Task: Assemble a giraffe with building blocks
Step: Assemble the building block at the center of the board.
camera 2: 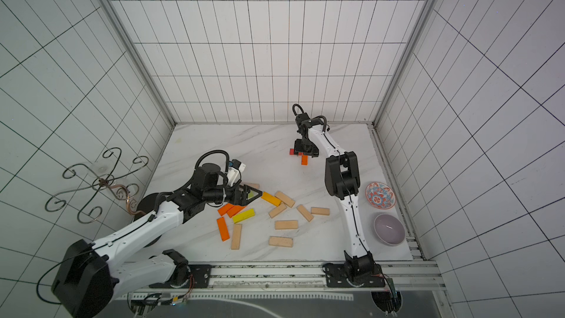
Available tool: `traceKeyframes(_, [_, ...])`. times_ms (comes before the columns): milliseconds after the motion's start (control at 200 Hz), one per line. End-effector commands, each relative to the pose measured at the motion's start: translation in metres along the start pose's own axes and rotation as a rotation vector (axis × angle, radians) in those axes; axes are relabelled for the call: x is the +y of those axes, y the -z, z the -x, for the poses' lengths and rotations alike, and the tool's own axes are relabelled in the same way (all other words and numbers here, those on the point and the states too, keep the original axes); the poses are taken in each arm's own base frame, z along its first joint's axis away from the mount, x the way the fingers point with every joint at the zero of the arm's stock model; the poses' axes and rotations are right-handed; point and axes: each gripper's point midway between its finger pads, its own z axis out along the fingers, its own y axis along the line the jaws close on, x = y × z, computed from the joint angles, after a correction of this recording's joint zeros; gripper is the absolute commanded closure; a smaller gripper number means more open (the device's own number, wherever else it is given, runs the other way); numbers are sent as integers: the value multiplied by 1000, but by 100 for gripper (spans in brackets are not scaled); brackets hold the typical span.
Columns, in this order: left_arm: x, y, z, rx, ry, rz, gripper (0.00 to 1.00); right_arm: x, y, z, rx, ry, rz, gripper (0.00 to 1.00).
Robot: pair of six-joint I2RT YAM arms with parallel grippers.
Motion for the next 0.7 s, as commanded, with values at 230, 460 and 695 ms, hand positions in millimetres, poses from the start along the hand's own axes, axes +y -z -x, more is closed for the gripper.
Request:
traceKeyframes(230, [-13, 39, 12, -89, -27, 71, 3, -7, 83, -4, -126, 5, 48, 33])
traceKeyframes(460, [-14, 47, 7, -109, -20, 77, 3, -2, 46, -8, -62, 21, 70, 34])
traceKeyframes(695, [-16, 44, 10, -110, -17, 63, 3, -4, 20, 10, -48, -13, 111, 29])
